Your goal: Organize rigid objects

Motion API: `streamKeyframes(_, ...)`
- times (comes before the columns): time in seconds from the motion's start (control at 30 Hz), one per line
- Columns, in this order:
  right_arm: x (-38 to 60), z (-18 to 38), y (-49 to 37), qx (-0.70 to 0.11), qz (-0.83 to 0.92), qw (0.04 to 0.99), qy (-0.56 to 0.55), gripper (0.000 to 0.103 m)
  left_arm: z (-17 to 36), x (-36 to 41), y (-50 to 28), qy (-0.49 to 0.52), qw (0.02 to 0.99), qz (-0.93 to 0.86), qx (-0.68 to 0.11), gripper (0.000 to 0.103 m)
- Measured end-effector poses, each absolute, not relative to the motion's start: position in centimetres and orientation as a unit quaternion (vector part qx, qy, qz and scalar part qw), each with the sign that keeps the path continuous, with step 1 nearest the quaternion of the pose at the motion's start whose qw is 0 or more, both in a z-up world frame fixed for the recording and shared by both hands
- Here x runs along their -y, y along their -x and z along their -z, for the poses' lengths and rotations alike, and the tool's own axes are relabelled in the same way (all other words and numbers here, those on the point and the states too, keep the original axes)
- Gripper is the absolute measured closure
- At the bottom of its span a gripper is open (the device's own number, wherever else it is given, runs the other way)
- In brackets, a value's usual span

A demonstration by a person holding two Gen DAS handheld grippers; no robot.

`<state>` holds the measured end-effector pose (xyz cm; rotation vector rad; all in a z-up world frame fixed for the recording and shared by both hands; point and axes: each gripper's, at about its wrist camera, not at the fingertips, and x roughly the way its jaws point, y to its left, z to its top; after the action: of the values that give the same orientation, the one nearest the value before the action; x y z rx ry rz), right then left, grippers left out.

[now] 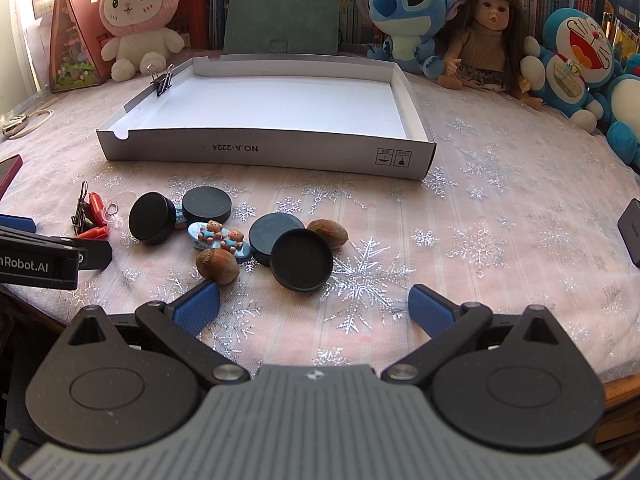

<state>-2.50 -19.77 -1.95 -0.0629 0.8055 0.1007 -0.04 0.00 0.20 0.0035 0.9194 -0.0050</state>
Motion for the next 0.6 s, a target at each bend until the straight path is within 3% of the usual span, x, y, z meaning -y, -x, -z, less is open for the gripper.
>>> streamKeyframes(0.43,20.1,1.6,3.2,-0.352,-0.062,0.934,0.010,0.000,-0.3,-0.5,0.9,-0.001,0.908,0.012,-0.420,0.001)
streamKeyframes(0.6,20.4,0.4,4.2,-0.306,-0.077,0.949,0.009,0.003,-0.9,-1.0,1.8,0.008,0.913,0.027,-0.407,0.021)
